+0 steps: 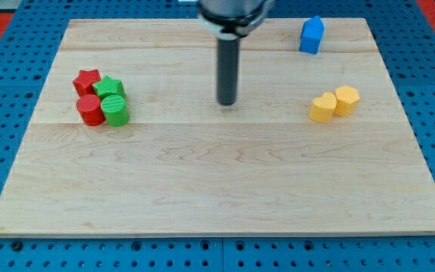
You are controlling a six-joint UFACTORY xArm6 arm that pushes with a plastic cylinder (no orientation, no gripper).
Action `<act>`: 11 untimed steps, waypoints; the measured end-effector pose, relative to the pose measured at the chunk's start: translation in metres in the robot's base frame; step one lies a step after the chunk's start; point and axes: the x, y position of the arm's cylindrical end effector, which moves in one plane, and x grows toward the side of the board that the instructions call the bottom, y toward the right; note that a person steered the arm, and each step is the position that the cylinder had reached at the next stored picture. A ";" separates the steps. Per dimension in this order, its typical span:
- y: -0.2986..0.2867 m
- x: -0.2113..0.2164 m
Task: Push the green circle along with green star to the top
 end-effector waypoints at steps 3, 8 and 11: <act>-0.079 0.039; -0.178 0.008; -0.178 -0.062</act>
